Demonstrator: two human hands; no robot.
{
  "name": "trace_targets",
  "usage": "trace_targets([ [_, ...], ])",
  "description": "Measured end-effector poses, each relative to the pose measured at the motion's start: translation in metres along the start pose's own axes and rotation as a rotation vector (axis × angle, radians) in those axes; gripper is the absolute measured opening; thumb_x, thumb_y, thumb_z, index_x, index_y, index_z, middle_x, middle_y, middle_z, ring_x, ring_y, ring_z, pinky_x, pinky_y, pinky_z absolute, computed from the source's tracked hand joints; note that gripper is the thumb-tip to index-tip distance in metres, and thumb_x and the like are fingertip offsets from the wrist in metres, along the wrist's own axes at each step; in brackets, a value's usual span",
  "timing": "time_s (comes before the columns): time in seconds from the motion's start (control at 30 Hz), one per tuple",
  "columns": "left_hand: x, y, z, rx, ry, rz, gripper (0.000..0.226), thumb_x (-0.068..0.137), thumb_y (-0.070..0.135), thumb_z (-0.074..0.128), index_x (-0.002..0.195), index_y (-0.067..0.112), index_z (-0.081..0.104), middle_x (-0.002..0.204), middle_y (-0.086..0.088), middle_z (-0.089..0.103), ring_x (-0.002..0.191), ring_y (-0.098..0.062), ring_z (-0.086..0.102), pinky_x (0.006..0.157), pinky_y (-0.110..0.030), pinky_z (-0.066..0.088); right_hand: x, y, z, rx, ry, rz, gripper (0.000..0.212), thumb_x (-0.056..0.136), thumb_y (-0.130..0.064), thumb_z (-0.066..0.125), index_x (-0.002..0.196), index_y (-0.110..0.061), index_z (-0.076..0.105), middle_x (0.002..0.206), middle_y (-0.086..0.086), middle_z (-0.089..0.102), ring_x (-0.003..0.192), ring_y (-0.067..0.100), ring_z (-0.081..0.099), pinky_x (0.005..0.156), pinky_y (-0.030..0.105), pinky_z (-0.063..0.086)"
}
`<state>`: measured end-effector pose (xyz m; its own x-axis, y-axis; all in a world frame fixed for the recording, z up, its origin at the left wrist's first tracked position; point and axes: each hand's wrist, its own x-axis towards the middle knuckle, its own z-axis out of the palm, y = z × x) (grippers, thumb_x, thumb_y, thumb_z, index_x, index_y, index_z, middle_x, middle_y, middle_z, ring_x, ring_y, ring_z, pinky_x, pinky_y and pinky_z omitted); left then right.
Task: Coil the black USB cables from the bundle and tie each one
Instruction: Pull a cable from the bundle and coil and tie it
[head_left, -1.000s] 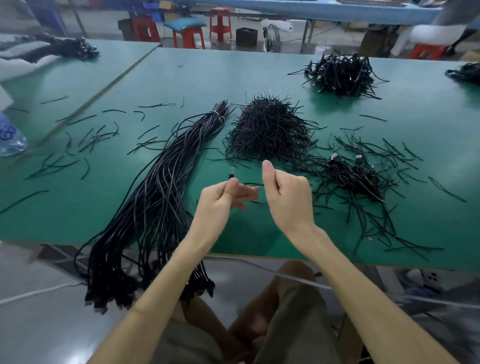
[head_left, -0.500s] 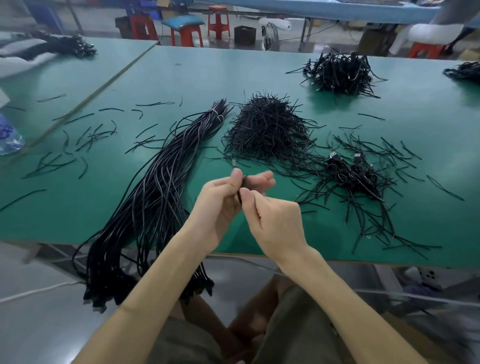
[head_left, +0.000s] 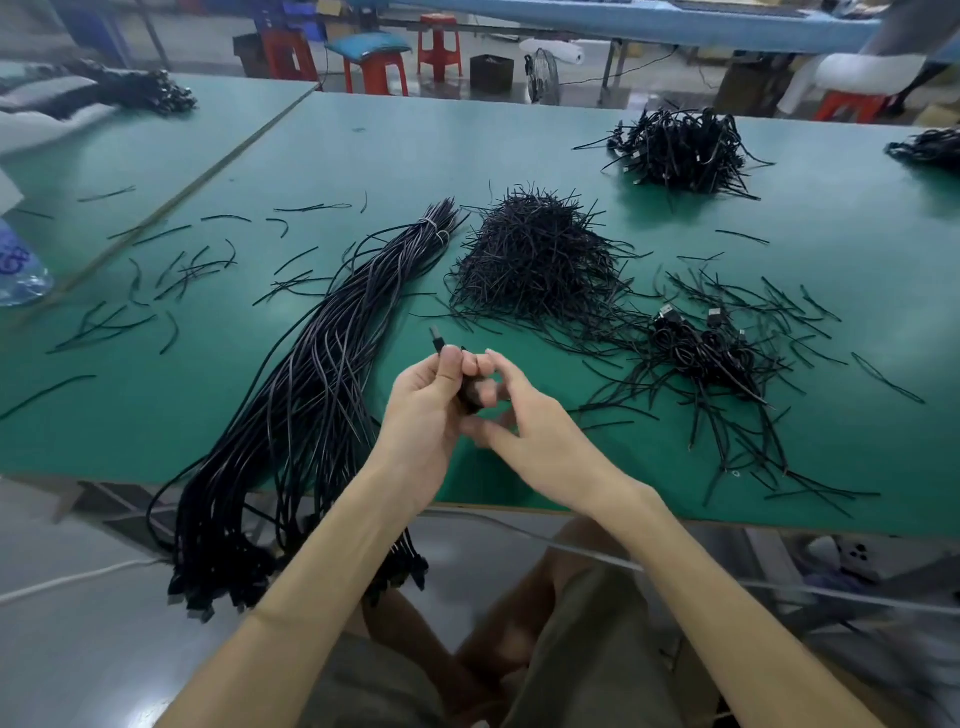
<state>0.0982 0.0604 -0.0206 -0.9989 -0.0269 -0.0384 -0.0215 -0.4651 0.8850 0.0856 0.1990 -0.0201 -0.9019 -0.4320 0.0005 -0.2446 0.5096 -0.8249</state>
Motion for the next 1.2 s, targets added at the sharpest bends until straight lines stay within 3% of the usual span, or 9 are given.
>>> trace_targets([
  [0.13, -0.006, -0.01, 0.005, 0.015, -0.071, -0.002, 0.031, 0.099, 0.031, 0.048, 0.079, 0.012, 0.062, 0.083, -0.006, 0.072, 0.076, -0.018, 0.069, 0.066, -0.03, 0.055, 0.002, -0.001, -0.008, 0.211, 0.038, 0.005, 0.071, 0.087, 0.001, 0.073, 0.149, -0.016, 0.045, 0.117, 0.007, 0.065, 0.101, 0.009, 0.06, 0.105, 0.04, 0.05],
  [0.23, -0.008, -0.012, 0.003, 0.01, -0.119, -0.015, 0.035, 0.099, 0.031, 0.051, 0.078, 0.016, 0.076, 0.086, -0.01, 0.074, 0.081, -0.02, 0.071, 0.076, -0.028, 0.059, -0.002, 0.0, -0.009, 0.292, 0.057, -0.022, 0.055, 0.089, 0.003, 0.069, 0.139, -0.015, 0.056, 0.115, 0.002, 0.068, 0.095, 0.006, 0.064, 0.095, 0.035, 0.057],
  [0.33, -0.008, -0.013, 0.0, 0.007, -0.134, -0.038, 0.033, 0.099, 0.026, 0.052, 0.08, 0.012, 0.076, 0.089, -0.014, 0.074, 0.085, -0.023, 0.073, 0.077, -0.031, 0.06, -0.002, 0.003, -0.008, 0.235, 0.064, -0.05, 0.051, 0.089, 0.006, 0.066, 0.135, -0.013, 0.06, 0.11, -0.001, 0.069, 0.088, 0.002, 0.064, 0.082, 0.024, 0.054],
  [0.5, -0.004, -0.006, -0.012, 0.228, -0.134, -0.02, 0.028, 0.103, 0.015, 0.054, 0.098, -0.009, 0.069, 0.1, -0.016, 0.077, 0.1, -0.026, 0.075, 0.086, -0.028, 0.059, -0.001, 0.008, -0.011, 0.041, 0.127, -0.07, 0.054, 0.087, -0.002, 0.071, 0.136, -0.021, 0.062, 0.119, -0.002, 0.068, 0.109, 0.008, 0.06, 0.101, 0.027, 0.047],
  [0.63, -0.006, -0.006, -0.016, 0.542, -0.054, 0.039, 0.024, 0.102, 0.022, 0.06, 0.099, 0.006, 0.078, 0.09, -0.001, 0.079, 0.078, -0.011, 0.071, 0.071, -0.023, 0.059, -0.001, 0.01, -0.015, -0.074, 0.13, -0.068, 0.056, 0.086, -0.011, 0.075, 0.137, -0.029, 0.061, 0.102, -0.003, 0.063, 0.091, 0.007, 0.054, 0.084, 0.019, 0.04],
  [0.73, -0.006, -0.004, -0.023, 0.532, 0.017, -0.024, 0.018, 0.096, 0.022, 0.07, 0.101, 0.005, 0.076, 0.083, -0.006, 0.077, 0.069, -0.015, 0.067, 0.061, -0.026, 0.057, -0.001, 0.011, -0.017, -0.144, 0.087, -0.067, 0.06, 0.089, -0.017, 0.076, 0.144, -0.027, 0.055, 0.099, -0.004, 0.059, 0.084, 0.003, 0.052, 0.076, 0.012, 0.035],
  [0.9, -0.002, 0.004, -0.027, 0.566, 0.044, -0.099, 0.026, 0.088, 0.012, 0.078, 0.107, -0.002, 0.068, 0.084, -0.018, 0.076, 0.066, -0.022, 0.072, 0.061, -0.028, 0.06, -0.004, 0.016, -0.012, -0.328, 0.028, -0.069, 0.043, 0.098, -0.008, 0.063, 0.139, -0.01, 0.052, 0.112, 0.002, 0.059, 0.098, 0.016, 0.051, 0.088, 0.024, 0.039],
  [1.0, -0.002, 0.006, -0.028, 0.599, -0.034, -0.117, 0.024, 0.09, 0.008, 0.076, 0.112, 0.001, 0.07, 0.075, -0.012, 0.076, 0.067, -0.021, 0.073, 0.064, -0.027, 0.061, -0.008, 0.018, -0.009, -0.403, 0.022, -0.127, 0.035, 0.099, -0.003, 0.059, 0.133, -0.011, 0.057, 0.111, 0.003, 0.059, 0.105, 0.015, 0.047, 0.088, 0.02, 0.034],
  [1.2, -0.001, 0.01, -0.026, 0.901, -0.156, -0.05, 0.013, 0.095, 0.019, 0.073, 0.107, 0.017, 0.075, 0.077, -0.004, 0.077, 0.064, -0.017, 0.069, 0.064, -0.029, 0.058, -0.011, 0.022, -0.008, -0.46, 0.103, -0.2, 0.025, 0.096, 0.005, 0.057, 0.117, -0.007, 0.064, 0.103, 0.005, 0.06, 0.101, 0.018, 0.045, 0.089, 0.034, 0.044],
])
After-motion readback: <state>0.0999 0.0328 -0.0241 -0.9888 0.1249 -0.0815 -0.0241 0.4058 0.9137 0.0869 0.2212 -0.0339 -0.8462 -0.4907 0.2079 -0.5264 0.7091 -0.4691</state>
